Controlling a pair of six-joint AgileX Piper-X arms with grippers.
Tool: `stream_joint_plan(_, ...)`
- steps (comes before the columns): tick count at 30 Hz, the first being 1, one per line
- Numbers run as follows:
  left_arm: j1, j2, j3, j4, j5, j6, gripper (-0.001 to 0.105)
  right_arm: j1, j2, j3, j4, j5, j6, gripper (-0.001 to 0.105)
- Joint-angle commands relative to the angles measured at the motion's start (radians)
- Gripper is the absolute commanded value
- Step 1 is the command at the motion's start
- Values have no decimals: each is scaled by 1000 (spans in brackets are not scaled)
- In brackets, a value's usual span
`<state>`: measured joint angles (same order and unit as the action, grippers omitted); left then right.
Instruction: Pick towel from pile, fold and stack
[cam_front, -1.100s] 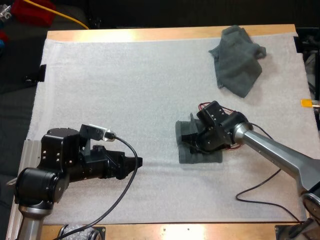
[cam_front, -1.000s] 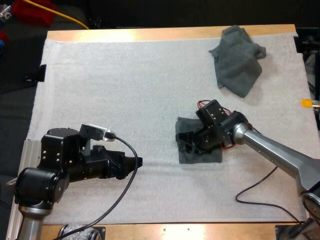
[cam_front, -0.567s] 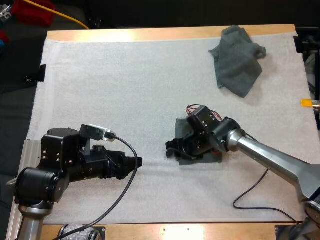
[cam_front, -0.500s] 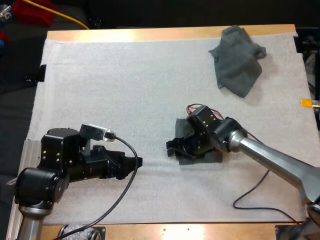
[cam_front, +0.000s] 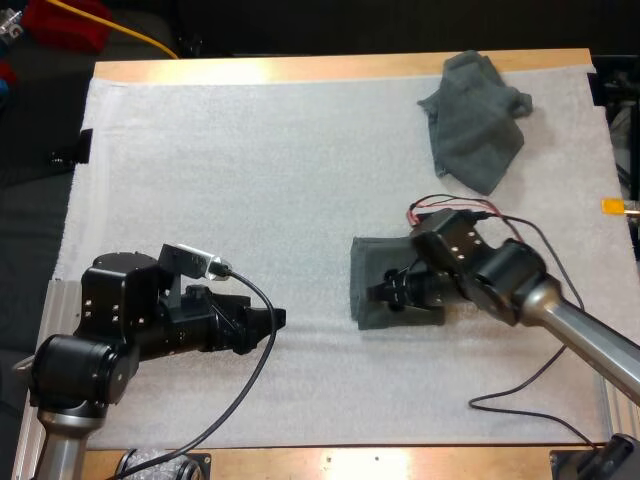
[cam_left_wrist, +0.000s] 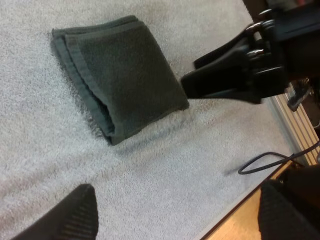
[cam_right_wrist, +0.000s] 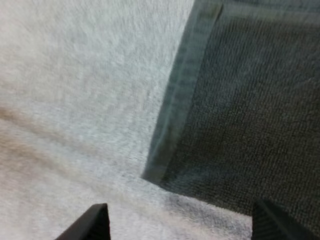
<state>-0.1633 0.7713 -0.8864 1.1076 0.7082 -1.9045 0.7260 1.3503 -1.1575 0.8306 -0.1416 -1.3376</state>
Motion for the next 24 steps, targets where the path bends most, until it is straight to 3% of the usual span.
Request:
stream_joint_plan(1, -5, 16, -4, -14, 9, 4, 65, 0, -46, -7, 34, 11, -11, 58)
stream_joint_plan(6, -5, 83, -4, -14, 11, 4, 65, 0, -164, -7, 107, 23, -11, 58)
stream_joint_plan(12, -7, 170, -4, -102, 46, -4, 65, 0, -288, -7, 185, 58, -4, 58)
stream_joint_plan(16, -68, 240, -4, -175, 42, -42, 65, 0, -344, -7, 233, 99, -1, 58)
stream_joint_plan(24, -237, 387, -4, -376, -96, -192, 65, 0, -369, -7, 258, 132, -1, 58)
